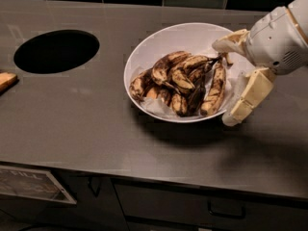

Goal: Pick banana from white bowl

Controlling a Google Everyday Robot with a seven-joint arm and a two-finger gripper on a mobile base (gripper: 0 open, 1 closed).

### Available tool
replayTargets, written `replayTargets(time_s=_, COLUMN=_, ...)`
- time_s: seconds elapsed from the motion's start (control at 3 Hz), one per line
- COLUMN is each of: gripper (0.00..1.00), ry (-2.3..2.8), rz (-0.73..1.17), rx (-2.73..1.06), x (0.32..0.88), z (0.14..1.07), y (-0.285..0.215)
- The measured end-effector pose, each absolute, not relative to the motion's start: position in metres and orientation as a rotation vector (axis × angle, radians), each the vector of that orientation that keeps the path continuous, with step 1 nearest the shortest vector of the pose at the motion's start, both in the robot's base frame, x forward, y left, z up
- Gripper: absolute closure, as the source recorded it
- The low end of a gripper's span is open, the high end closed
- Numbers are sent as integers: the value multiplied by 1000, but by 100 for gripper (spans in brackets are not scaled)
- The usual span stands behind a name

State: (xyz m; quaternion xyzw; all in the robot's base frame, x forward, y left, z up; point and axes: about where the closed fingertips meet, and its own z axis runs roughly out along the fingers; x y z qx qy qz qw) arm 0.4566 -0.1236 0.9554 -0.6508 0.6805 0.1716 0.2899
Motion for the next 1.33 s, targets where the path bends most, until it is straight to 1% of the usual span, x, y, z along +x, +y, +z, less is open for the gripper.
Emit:
replayTargets(time_s=0.67, gripper=0, ry=1757, rz=551, rx=-1744, x=456, z=958, y=-110)
replayTargets(time_s=1.33, gripper=0, ry=1744, rz=587, rx=-1756, x=456, z=955, y=-103)
